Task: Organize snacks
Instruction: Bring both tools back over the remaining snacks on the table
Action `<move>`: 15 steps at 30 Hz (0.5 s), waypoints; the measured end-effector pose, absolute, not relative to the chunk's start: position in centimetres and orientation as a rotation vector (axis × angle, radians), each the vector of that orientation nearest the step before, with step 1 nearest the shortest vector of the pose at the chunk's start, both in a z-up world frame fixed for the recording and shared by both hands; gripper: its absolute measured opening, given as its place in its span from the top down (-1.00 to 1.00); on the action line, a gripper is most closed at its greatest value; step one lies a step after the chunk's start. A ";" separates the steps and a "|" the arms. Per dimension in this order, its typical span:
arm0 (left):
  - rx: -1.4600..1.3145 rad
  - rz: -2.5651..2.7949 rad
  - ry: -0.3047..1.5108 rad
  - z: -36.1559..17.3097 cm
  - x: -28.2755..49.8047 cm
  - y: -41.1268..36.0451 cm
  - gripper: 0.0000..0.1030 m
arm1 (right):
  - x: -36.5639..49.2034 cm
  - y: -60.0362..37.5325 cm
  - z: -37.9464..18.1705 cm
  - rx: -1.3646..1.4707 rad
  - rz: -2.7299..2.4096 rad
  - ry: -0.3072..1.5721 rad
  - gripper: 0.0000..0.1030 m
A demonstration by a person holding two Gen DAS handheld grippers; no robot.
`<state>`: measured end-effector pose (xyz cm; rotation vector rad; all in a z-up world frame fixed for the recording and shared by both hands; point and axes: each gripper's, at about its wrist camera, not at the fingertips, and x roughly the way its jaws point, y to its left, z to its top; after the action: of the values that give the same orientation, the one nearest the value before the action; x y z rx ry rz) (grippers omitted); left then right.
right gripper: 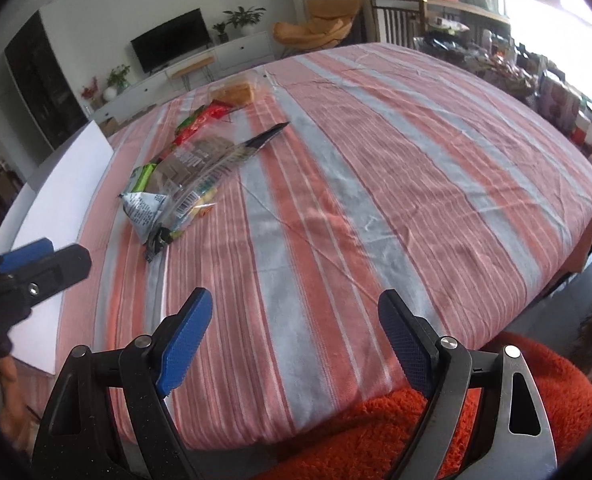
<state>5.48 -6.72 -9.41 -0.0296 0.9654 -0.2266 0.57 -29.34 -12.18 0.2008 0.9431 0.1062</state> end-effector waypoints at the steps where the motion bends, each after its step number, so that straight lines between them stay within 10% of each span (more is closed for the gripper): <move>1: -0.024 -0.224 0.977 -10.1 5.9 -6.6 -0.99 | 0.6 -29.7 -12.3 0.225 0.103 0.949 -0.69; 15: 0.003 -0.089 1.062 -17.6 7.3 -5.9 -0.99 | 1.2 -29.5 -12.9 0.212 0.083 1.015 -0.69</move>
<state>7.32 -5.89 -17.58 0.0032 1.0618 -0.0889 1.19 -29.51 -12.93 0.2123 1.0151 0.0834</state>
